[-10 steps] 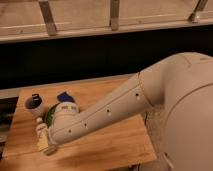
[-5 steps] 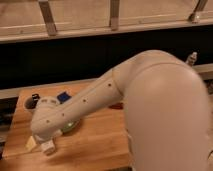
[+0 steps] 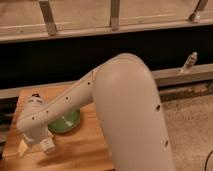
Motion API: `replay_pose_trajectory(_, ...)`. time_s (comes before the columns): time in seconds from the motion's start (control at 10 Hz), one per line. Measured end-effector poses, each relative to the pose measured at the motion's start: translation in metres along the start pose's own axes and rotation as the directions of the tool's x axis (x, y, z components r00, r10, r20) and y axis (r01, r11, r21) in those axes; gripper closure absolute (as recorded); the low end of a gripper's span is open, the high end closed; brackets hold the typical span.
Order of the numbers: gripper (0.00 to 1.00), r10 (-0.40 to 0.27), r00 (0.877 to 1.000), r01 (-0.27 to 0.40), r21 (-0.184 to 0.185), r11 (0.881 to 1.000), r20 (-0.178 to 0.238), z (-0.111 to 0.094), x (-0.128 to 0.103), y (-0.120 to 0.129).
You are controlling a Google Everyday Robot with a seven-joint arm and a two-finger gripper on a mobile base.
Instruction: Place the bottle in the ceramic bowl
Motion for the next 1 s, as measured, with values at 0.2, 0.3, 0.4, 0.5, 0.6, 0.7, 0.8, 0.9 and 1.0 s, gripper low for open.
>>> replay_pose_trajectory(0.2, 0.20, -0.007, 1.000, 0.007, -0.025, 1.000, -0.012, 0.015, -0.003, -0.002)
replay_pose_trajectory(0.3, 0.20, -0.007, 1.000, 0.007, -0.030, 1.000, -0.014, 0.024, -0.005, -0.007)
replay_pose_trajectory(0.4, 0.20, -0.009, 1.000, 0.009, -0.027, 1.000, -0.016, 0.029, -0.007, -0.010)
replay_pose_trajectory(0.5, 0.20, -0.009, 1.000, 0.009, -0.022, 1.000, -0.018, 0.033, -0.009, -0.015)
replay_pose_trajectory(0.6, 0.20, -0.008, 1.000, 0.008, -0.015, 1.000, -0.017, 0.037, -0.011, -0.022)
replay_pose_trajectory(0.7, 0.20, -0.005, 1.000, 0.005, -0.011, 1.000, -0.012, 0.040, -0.013, -0.028)
replay_pose_trajectory(0.8, 0.20, 0.000, 1.000, 0.000, -0.011, 1.000, -0.009, 0.045, -0.015, -0.032)
replay_pose_trajectory(0.9, 0.20, 0.005, 1.000, -0.005, -0.017, 1.000, -0.006, 0.050, -0.017, -0.035)
replay_pose_trajectory(1.0, 0.20, 0.010, 1.000, -0.010, -0.023, 1.000, 0.000, 0.053, -0.018, -0.037)
